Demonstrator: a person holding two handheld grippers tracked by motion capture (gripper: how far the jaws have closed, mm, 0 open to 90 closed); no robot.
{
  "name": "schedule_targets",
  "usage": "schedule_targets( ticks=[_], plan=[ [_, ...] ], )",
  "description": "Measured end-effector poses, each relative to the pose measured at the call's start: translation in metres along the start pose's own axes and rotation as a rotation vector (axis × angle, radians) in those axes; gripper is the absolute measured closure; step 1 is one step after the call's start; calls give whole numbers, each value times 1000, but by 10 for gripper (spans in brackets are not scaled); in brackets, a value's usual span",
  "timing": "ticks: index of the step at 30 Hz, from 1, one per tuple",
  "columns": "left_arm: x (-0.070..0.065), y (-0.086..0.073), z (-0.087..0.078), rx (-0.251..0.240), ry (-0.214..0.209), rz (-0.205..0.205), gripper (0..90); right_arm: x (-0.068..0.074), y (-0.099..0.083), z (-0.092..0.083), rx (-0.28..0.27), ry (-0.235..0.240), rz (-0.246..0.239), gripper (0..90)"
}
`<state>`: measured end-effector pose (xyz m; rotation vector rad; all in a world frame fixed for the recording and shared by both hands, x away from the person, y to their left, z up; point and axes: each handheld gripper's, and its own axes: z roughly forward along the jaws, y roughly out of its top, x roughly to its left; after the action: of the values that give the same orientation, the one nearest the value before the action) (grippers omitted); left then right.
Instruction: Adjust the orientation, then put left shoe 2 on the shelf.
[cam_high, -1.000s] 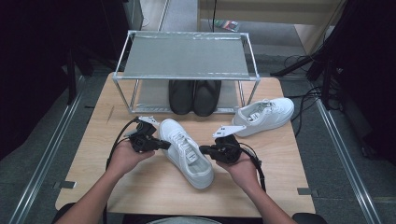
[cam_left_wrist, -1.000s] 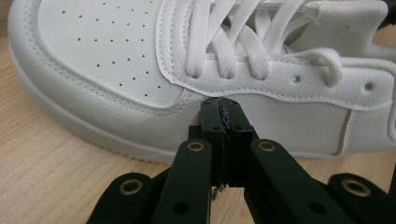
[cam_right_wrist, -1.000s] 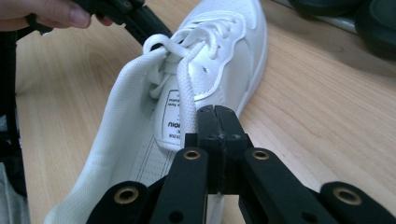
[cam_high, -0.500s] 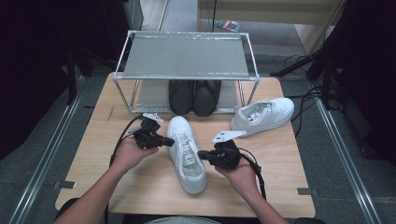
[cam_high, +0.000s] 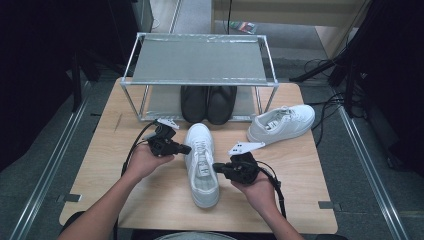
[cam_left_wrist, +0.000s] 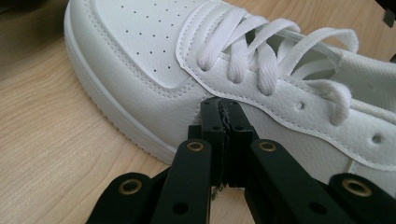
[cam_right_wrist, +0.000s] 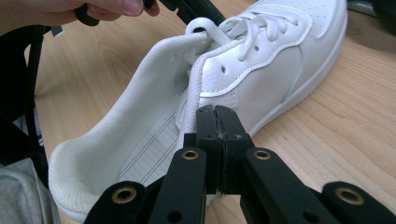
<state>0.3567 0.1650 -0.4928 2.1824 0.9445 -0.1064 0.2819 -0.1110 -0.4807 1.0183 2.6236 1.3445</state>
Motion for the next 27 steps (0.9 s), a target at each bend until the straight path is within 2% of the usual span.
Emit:
schedule_targets(
  ticks=[4,8,11,13,15,18,20,27],
  plan=[
    [0,1,1,-4,1,3,900,1,-1,0,-2,3,-2,900],
    [0,2,-1,6,1,0,886,-1,1,-1,7,4,-5,859],
    [-4,2,-5,8,3,19,852,-5,1,-5,-14,8,28,801],
    [-7,1,-9,-5,19,30,810,-5,2,-8,-35,5,44,720],
    [-8,0,-15,-23,26,37,770,-3,2,-9,-49,-5,30,665],
    [-5,-1,-24,-59,-3,9,706,1,2,-6,-42,-17,12,620],
    [-5,-3,-28,-68,-5,0,663,4,3,-5,-46,-20,19,587],
    [-2,-8,-38,-82,24,-8,565,9,6,4,-50,-29,28,478]
  ],
)
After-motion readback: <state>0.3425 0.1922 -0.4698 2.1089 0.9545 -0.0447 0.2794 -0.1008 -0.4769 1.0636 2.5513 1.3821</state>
